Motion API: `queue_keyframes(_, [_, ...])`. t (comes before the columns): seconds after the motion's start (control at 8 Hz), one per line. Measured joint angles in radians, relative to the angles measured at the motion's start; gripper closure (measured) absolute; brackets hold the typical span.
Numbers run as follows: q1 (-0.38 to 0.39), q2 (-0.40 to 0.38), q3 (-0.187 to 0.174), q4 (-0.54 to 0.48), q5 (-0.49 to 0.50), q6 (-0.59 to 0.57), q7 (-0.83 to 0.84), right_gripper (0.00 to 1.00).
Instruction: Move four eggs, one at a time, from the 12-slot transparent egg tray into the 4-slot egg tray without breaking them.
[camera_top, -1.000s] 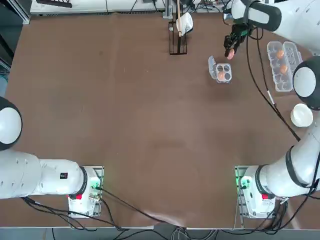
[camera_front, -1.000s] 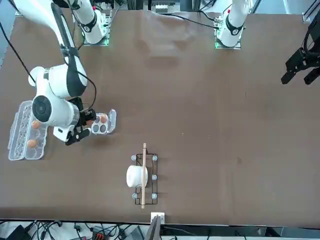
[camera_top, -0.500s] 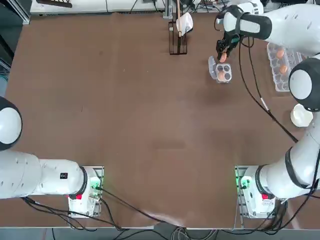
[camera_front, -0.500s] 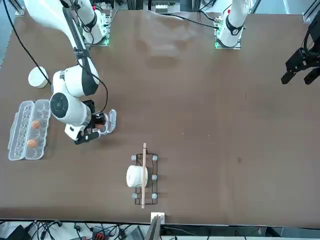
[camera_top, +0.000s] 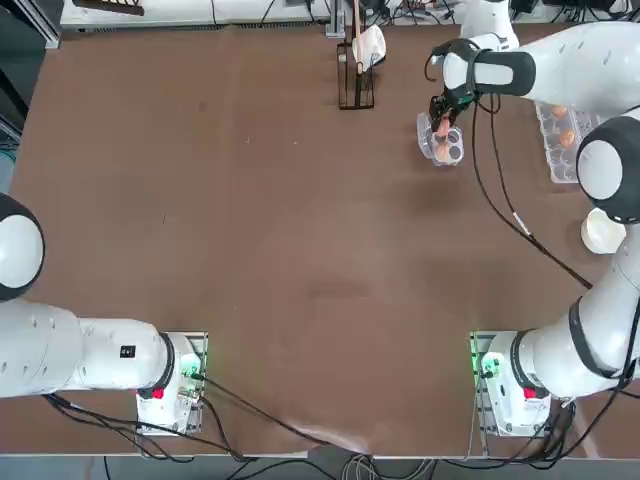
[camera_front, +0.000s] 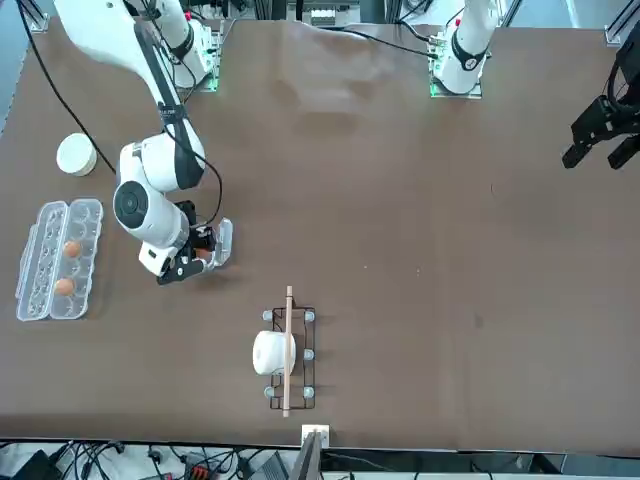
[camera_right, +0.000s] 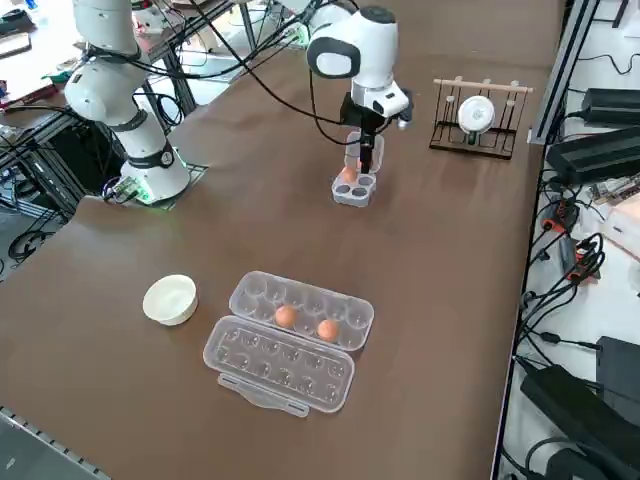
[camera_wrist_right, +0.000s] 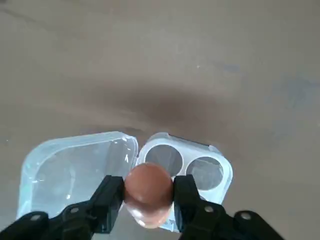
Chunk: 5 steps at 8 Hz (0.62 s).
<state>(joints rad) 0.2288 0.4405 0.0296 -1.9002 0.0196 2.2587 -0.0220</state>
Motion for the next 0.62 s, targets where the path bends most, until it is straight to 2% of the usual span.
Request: queue_keyframes(0.62, [0.004, 0.0, -0.003, -0.026, -0.044, 0.039, 0.0, 0.42])
